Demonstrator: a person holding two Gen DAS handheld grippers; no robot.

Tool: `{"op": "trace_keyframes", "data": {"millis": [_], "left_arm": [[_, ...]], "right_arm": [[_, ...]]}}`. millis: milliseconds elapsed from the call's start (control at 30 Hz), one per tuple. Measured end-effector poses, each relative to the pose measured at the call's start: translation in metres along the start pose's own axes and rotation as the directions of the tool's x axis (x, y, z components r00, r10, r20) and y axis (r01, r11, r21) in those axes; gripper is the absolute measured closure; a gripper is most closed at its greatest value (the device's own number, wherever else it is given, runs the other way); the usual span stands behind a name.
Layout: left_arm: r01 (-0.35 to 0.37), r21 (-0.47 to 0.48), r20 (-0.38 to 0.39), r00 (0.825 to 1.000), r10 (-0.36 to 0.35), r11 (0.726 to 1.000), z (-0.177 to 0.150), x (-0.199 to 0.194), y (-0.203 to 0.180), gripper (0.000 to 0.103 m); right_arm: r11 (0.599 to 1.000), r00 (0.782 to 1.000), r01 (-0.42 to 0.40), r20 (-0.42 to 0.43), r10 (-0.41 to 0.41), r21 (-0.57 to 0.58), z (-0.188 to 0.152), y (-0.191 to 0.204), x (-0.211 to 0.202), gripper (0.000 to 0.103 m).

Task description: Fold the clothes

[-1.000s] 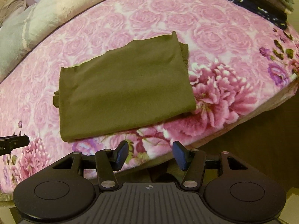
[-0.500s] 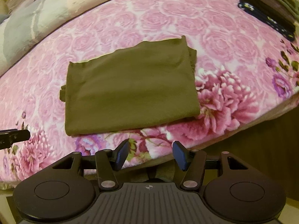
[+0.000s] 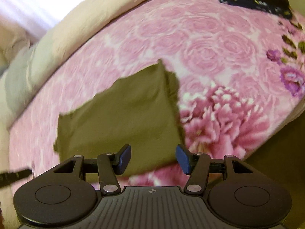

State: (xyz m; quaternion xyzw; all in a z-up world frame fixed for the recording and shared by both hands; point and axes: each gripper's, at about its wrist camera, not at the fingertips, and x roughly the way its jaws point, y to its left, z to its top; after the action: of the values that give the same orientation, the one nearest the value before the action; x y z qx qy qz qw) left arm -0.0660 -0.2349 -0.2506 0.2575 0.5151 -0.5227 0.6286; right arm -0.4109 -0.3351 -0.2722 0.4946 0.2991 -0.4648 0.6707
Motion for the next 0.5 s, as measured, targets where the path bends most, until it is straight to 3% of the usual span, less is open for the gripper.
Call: {"op": "trace_keyframes", "data": {"millis": [367, 500], "left_arm": [[0.089, -0.028, 0.102, 0.991, -0.085, 0.996, 0.012, 0.105, 0.015, 0.082], [0.117, -0.113, 0.09, 0.99, -0.107, 0.987, 0.011, 0.14, 0.037, 0.084]], "right_arm": [[0.981, 0.989, -0.141, 0.056, 0.135, 0.135, 0.027, -0.079, 0.107, 0.047], [0.953, 0.962, -0.265, 0.105, 0.251, 0.149, 0.023, -0.097, 0.119, 0.047]]}}
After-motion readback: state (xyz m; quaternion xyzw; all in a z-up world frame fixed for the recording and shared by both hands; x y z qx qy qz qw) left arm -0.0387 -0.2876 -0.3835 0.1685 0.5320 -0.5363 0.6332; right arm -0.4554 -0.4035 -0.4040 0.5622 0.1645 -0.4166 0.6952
